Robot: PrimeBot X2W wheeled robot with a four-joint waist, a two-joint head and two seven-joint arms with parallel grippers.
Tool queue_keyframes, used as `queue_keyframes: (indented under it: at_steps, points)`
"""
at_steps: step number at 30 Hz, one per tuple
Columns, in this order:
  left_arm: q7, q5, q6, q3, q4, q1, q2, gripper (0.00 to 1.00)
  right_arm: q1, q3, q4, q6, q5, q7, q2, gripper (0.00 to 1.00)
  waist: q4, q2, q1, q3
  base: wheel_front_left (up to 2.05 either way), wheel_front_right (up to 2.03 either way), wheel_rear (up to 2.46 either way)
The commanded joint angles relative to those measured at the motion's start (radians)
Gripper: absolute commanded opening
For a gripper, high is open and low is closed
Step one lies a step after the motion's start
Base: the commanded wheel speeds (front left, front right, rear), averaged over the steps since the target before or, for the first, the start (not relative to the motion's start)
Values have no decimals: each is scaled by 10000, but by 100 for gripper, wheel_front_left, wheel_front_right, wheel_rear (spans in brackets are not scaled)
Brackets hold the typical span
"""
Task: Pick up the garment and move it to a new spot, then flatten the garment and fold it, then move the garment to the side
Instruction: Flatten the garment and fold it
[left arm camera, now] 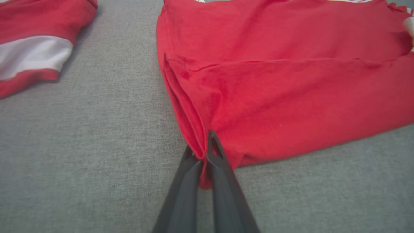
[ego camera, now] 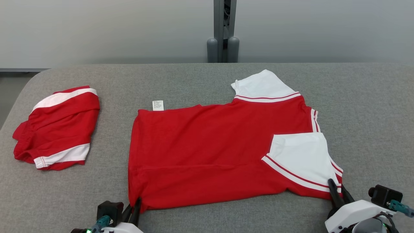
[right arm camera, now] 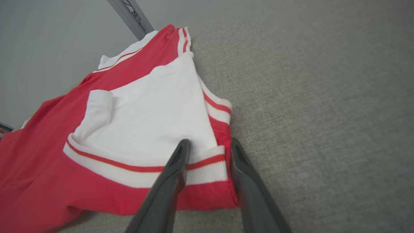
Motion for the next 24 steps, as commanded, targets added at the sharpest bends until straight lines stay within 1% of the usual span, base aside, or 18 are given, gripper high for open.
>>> queue_keyframes:
  at_steps: [1, 7, 12, 17, 21, 24]
  points:
    - [-11, 59, 82, 0, -29, -213, 115, 0, -75, 110, 30, 5, 224, 8, -164, 0, -14, 0, 0, -10, 0, 0, 0]
    - [-52, 274, 94, -135, -22, -249, 374, 0, 2, 581, -110, 5, 874, 66, -554, 0, -65, 0, 0, -104, 0, 0, 0]
    - [10, 506, 34, -299, 19, -345, 704, 0, 198, 1003, -489, 5, 1402, 439, -987, 0, -111, 0, 0, -268, 0, 0, 0]
    - [347, 541, -205, -527, -28, -259, 958, 0, 455, 1262, -995, 4, 1995, 1374, -1445, 0, -137, 0, 0, -473, 0, 0, 0]
    - [842, 435, -461, -709, -159, 5, 1156, 0, 790, 1375, -1454, 4, 2352, 2389, -1776, 0, -159, 0, 0, -654, 0, 0, 0]
    - [1244, 335, -540, -760, -377, 202, 1354, 0, 1131, 1277, -1836, 2, 2623, 3221, -1972, 0, -175, 0, 0, -819, 0, 0, 0]
